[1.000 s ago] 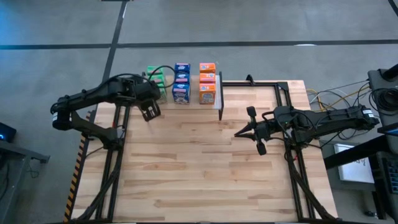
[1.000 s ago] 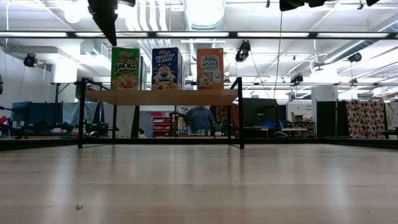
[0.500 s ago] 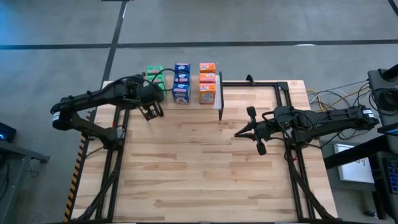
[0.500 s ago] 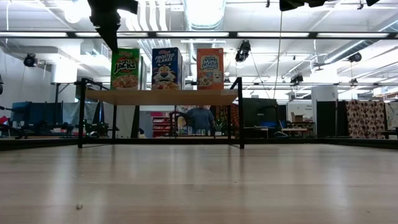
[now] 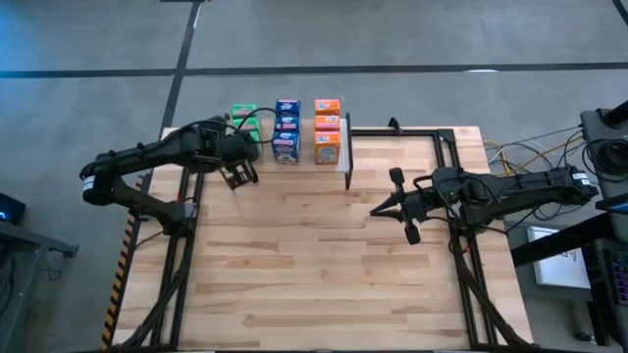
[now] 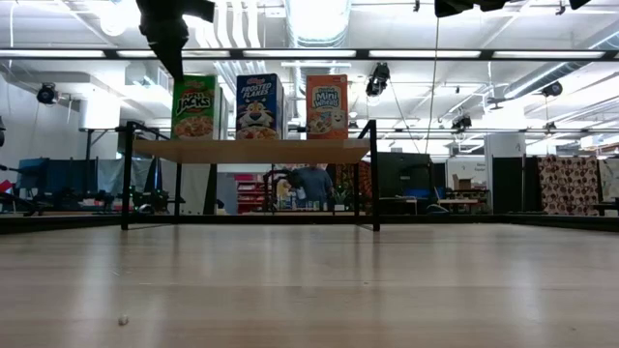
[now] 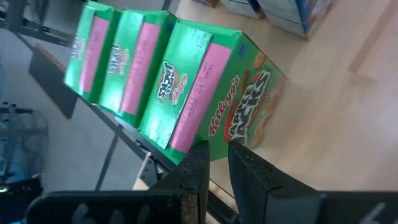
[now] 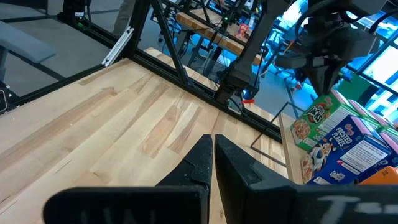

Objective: Stack cereal on shelf
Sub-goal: Put the green cereal box on the shelf aligned with the other green cereal boxes, then return to Home Position

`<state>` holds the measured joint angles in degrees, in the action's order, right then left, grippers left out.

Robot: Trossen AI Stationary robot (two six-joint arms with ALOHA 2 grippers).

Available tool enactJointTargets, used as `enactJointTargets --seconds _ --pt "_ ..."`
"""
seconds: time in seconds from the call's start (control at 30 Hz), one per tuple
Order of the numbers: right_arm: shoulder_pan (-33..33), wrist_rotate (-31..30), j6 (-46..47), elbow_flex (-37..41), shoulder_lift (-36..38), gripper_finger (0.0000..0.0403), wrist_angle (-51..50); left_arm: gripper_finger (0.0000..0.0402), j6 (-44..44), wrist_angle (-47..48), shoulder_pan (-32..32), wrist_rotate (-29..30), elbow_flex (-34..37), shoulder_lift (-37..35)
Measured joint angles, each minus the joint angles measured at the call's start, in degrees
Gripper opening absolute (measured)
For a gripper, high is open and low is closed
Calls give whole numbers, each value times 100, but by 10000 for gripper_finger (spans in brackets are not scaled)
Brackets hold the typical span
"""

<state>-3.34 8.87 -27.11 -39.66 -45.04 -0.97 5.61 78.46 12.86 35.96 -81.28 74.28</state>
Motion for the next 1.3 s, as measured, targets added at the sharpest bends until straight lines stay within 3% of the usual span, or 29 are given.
enactJointTargets --seconds 0.33,0.53,0.8,1.0,1.3 --pt "-2 0 -13 0 0 9 -2 41 710 -85 -344 -402 1 -10" --pt "0 -1 -17 0 0 9 -1 41 783 -611 -1253 -406 11 -41" --pt "1 2 -243 0 0 9 -63 41 -34 -2039 -2510 -420 410 -180" --pt "1 61 -552 14 0 9 -80 41 -259 -2911 -2861 -515 1169 -634" --pt "229 616 -453 42 2 9 3 41 -823 -5166 -2859 -1740 3208 -1994"
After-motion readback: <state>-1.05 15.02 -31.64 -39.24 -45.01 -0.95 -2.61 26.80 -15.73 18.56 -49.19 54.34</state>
